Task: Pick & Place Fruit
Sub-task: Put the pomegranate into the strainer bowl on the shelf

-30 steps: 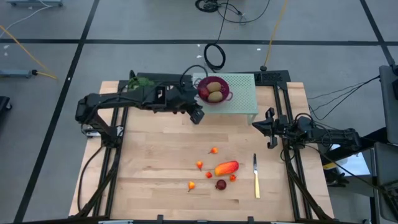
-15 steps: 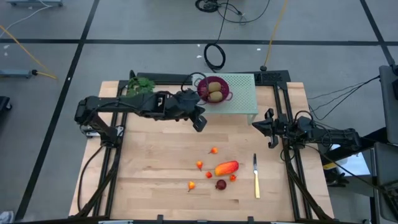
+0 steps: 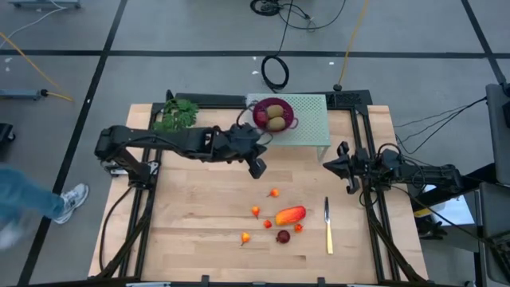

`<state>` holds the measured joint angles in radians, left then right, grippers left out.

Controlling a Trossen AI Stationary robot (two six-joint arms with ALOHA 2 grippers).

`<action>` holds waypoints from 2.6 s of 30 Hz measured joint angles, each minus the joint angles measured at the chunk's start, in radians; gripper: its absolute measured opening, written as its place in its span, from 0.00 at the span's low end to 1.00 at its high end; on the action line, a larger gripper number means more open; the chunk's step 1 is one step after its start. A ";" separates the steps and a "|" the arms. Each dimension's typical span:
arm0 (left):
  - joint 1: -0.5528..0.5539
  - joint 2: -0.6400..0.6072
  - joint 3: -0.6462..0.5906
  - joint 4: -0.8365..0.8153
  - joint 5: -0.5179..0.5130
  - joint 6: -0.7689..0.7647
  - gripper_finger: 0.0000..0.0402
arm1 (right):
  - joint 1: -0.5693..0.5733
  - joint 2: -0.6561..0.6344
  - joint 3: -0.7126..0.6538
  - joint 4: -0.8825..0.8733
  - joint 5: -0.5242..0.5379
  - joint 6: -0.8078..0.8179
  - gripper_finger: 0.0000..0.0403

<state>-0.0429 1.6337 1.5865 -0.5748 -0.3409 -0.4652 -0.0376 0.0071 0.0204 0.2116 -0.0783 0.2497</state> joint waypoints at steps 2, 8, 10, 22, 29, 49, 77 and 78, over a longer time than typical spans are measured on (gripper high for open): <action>0.001 -0.004 -0.057 0.048 0.008 -0.018 0.01 | 0.000 0.001 0.012 -0.001 -0.025 -0.002 0.01; -0.009 -0.017 -0.215 0.274 0.112 -0.020 0.02 | 0.000 0.039 0.072 -0.036 -0.032 -0.017 0.01; -0.020 -0.028 -0.259 0.363 0.117 0.001 0.01 | 0.000 0.067 0.096 -0.039 -0.036 -0.028 0.01; -0.059 -0.287 -0.671 0.683 0.140 -0.008 0.01 | 0.001 0.320 0.186 -0.041 -0.082 -0.026 0.01; -0.086 -0.476 -0.856 0.697 0.143 -0.003 0.03 | 0.031 0.505 0.303 -0.035 -0.080 -0.033 0.01; -0.187 -1.003 -1.182 0.702 0.118 0.049 0.03 | 0.347 1.033 0.686 -0.126 0.191 -0.080 0.01; -0.216 -1.170 -1.240 0.547 0.135 0.066 0.01 | 0.596 1.615 1.272 -0.611 0.108 0.079 0.01; -0.216 -1.170 -1.240 0.547 0.135 0.065 0.01 | 0.596 1.631 1.281 -0.610 0.095 0.077 0.01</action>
<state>-0.2588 0.4633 0.3462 -0.0275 -0.2062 -0.3997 0.5583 1.6379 1.3010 -0.3982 0.0170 0.3271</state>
